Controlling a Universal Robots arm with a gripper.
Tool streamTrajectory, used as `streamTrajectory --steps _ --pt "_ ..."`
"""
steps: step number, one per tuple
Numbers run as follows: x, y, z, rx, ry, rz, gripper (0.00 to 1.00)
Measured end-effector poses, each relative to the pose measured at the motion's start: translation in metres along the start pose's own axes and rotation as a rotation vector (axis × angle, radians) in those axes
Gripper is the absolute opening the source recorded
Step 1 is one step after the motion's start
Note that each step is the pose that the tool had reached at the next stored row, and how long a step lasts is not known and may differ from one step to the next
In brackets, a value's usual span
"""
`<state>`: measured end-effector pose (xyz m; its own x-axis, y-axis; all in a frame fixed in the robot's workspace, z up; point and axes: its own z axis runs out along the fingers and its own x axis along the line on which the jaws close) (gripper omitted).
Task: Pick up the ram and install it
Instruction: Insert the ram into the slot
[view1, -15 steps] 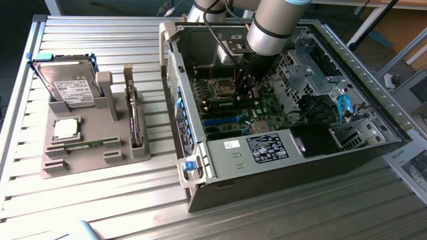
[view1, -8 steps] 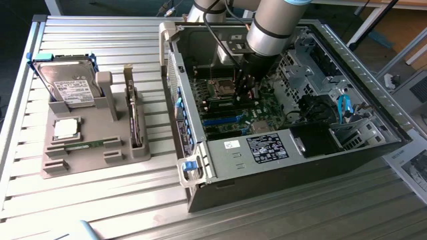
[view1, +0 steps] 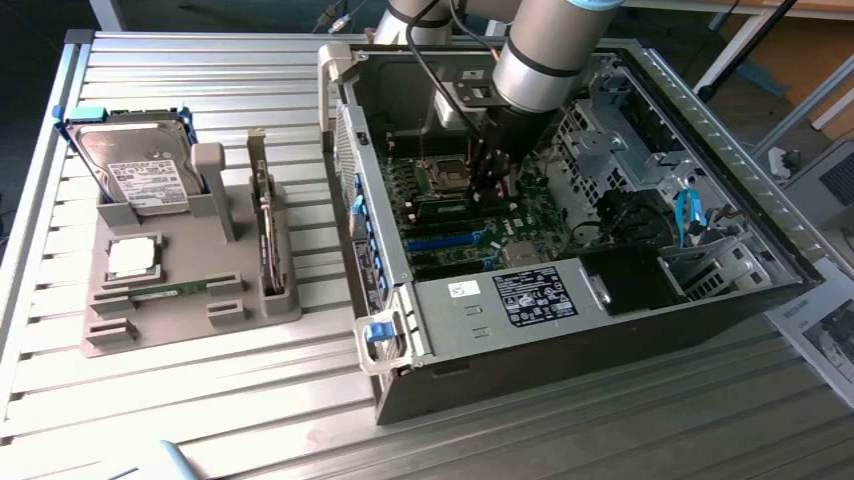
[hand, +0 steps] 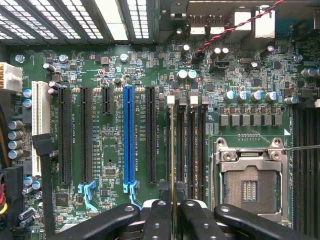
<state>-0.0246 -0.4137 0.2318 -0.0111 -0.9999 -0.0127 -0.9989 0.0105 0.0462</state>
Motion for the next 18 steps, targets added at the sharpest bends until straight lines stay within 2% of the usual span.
streamTrajectory --steps 8,11,18 --pt "-0.0001 -0.0019 -0.0020 0.0001 0.0003 0.003 0.13" --pt "-0.0001 -0.0019 -0.0019 0.0004 -0.0007 0.023 0.13" --pt "0.0000 -0.0019 -0.0020 0.0001 0.0001 0.007 0.13"
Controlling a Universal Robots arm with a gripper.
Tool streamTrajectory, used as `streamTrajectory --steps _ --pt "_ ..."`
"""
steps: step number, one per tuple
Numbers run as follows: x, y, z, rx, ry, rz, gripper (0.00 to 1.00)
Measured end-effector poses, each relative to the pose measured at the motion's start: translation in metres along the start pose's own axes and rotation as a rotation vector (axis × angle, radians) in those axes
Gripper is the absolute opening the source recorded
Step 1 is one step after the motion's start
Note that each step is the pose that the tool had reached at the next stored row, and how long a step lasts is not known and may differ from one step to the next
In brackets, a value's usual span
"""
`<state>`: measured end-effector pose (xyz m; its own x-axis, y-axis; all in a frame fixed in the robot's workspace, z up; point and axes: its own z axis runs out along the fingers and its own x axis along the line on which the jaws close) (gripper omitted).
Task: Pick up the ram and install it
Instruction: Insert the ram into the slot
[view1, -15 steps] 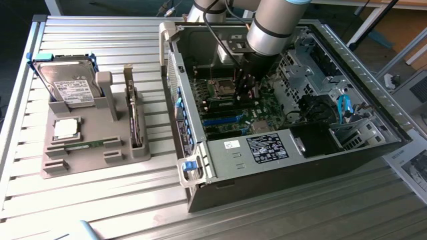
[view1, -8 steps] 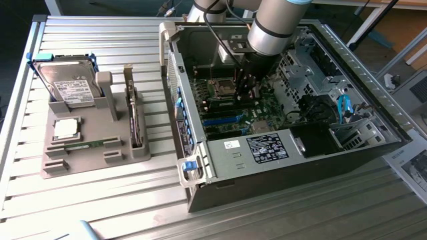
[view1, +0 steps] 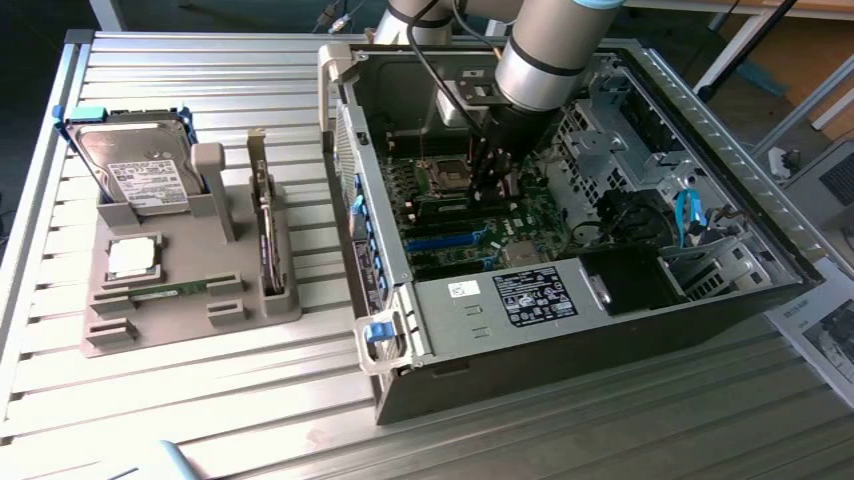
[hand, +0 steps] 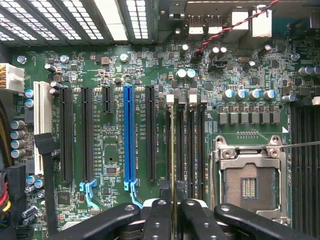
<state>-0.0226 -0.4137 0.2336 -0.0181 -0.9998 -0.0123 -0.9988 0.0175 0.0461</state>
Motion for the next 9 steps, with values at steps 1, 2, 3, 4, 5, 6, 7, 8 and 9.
streamTrajectory --steps 1,2,3,4,5,6,7,8,9 --pt "0.0000 0.0000 0.0000 0.0000 0.0000 0.000 0.13" --pt "0.0000 0.0000 0.0000 0.0000 0.0000 0.000 0.13" --pt "0.0000 0.0000 0.0001 0.0000 0.0001 0.000 0.13" --pt "0.0000 0.0000 0.0001 0.0000 0.0001 0.000 0.13" --pt "0.0000 0.0000 0.0002 0.0000 0.0002 0.000 0.13" --pt "0.0000 0.0000 0.0002 0.0001 0.0003 0.000 0.13" --pt "0.0000 0.0000 0.0004 0.0000 0.0004 0.000 0.13" --pt "0.0000 0.0000 0.0006 0.0001 0.0005 0.000 0.13" --pt "0.0000 -0.0001 0.0007 0.0000 0.0009 0.000 0.13"
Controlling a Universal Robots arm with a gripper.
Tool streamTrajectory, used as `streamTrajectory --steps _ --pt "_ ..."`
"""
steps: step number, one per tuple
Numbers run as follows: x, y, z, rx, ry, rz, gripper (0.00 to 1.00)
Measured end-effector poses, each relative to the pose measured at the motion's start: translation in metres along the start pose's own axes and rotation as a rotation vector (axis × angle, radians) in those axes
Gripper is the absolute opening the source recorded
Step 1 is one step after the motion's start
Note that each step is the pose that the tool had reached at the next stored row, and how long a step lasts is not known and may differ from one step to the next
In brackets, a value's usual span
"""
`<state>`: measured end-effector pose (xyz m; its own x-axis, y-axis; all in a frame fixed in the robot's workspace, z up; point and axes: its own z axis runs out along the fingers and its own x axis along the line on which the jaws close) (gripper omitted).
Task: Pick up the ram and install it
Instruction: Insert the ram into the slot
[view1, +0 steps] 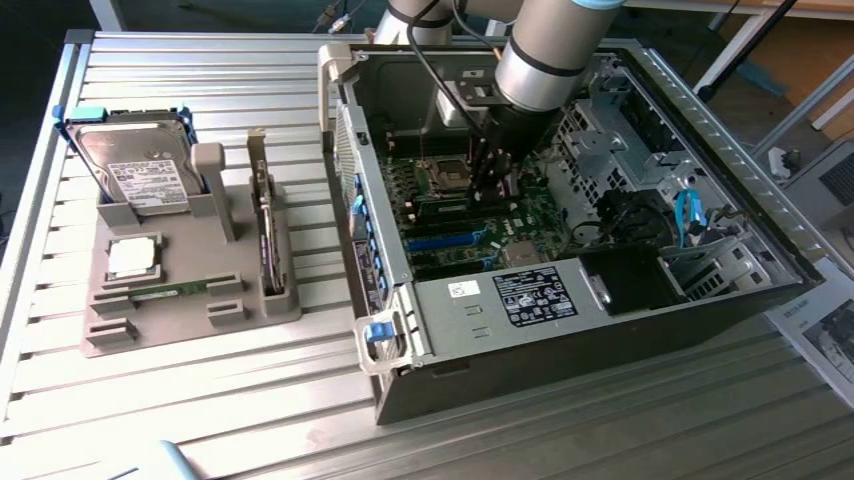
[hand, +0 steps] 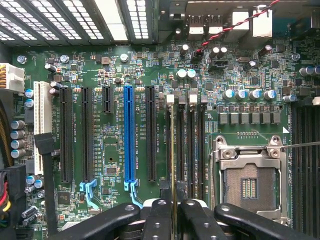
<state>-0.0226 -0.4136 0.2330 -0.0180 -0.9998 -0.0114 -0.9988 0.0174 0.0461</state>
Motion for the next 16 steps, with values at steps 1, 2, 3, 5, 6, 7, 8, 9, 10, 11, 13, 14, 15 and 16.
streamTrajectory --steps 1,2,3,5,6,7,8,9,10,11,13,14,15,16 --pt "0.0000 0.0000 0.0000 0.0000 0.0001 0.000 0.13" --pt "0.0000 0.0000 0.0001 -0.0001 0.0003 0.000 0.13" --pt "0.0000 0.0000 0.0001 -0.0001 0.0004 0.000 0.13" --pt "0.0001 0.0000 0.0006 -0.0001 0.0004 0.000 0.13" --pt "-0.0001 -0.0001 0.0015 0.0004 -0.0004 0.000 0.13" --pt "0.0000 -0.0001 0.0014 0.0002 0.0000 0.000 0.13" --pt "0.0000 0.0000 0.0012 -0.0001 0.0006 0.000 0.13" --pt "0.0000 0.0000 0.0012 0.0000 0.0006 0.000 0.13" --pt "0.0000 0.0000 0.0012 0.0000 0.0005 0.000 0.13" --pt "0.0000 0.0000 0.0012 0.0000 0.0005 0.000 0.13" --pt "0.0000 0.0000 0.0012 0.0000 0.0007 -0.002 0.13" --pt "0.0000 0.0000 0.0012 -0.0001 0.0008 -0.006 0.13" --pt "0.0000 0.0000 0.0012 -0.0001 0.0009 -0.007 0.13" --pt "0.0000 0.0000 0.0012 -0.0001 0.0009 -0.007 0.13"
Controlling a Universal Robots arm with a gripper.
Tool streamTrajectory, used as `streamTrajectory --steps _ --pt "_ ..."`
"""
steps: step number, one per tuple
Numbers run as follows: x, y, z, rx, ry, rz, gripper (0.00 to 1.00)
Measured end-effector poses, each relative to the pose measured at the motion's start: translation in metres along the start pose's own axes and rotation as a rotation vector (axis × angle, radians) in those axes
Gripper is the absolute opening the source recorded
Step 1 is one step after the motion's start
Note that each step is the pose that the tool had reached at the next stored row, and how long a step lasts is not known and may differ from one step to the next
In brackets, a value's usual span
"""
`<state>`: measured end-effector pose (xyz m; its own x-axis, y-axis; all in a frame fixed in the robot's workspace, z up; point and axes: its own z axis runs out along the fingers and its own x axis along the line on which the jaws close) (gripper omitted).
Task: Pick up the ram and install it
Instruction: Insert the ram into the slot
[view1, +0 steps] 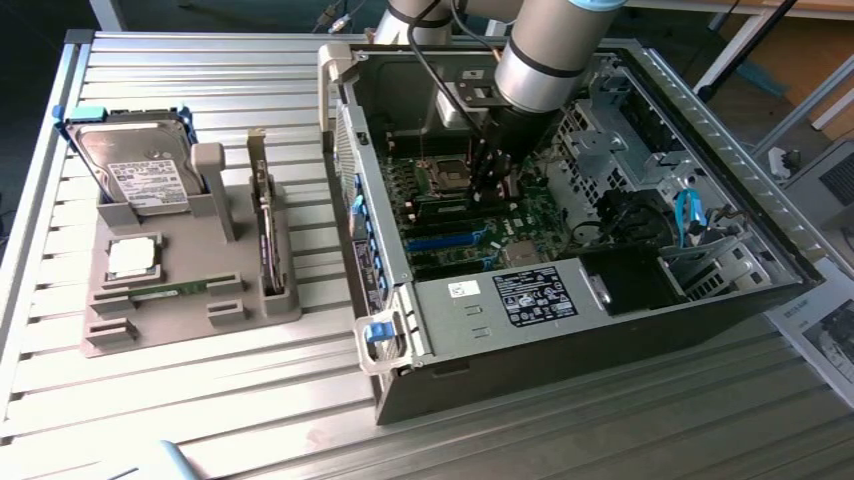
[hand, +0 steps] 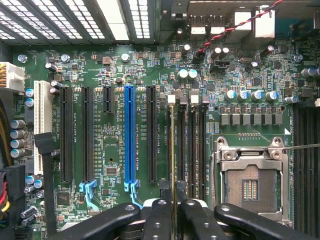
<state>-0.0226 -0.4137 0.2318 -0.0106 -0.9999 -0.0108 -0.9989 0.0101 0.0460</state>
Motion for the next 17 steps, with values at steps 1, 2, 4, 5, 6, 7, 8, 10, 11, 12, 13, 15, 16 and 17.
streamTrajectory --steps 1,2,4,5,6,7,8,10,11,12,13,15,16,17 --pt "0.0000 0.0000 0.0000 0.0000 -0.0001 0.000 0.13" --pt "0.0000 0.0000 0.0000 0.0000 0.0000 0.000 0.13" --pt "0.0000 0.0000 0.0001 -0.0001 0.0002 0.000 0.13" --pt "0.0000 0.0000 0.0006 0.0000 -0.0001 0.000 0.13" --pt "0.0000 0.0000 0.0009 0.0000 -0.0001 0.000 0.13" --pt "0.0000 -0.0001 0.0011 0.0000 0.0000 0.000 0.13" --pt "0.0000 -0.0001 0.0014 -0.0001 0.0002 0.000 0.13" --pt "0.0000 -0.0001 0.0016 -0.0001 0.0004 0.000 0.13" --pt "0.0000 -0.0001 0.0016 -0.0001 0.0003 0.000 0.13" --pt "0.0000 -0.0001 0.0017 -0.0001 0.0002 0.000 0.13" --pt "0.0000 -0.0001 0.0017 0.0000 0.0002 0.000 0.13" --pt "0.0000 -0.0001 0.0017 0.0000 0.0002 0.000 0.13" --pt "0.0000 -0.0001 0.0017 0.0000 0.0001 0.000 0.15" --pt "0.0000 -0.0001 0.0017 0.0000 0.0002 0.000 0.15"
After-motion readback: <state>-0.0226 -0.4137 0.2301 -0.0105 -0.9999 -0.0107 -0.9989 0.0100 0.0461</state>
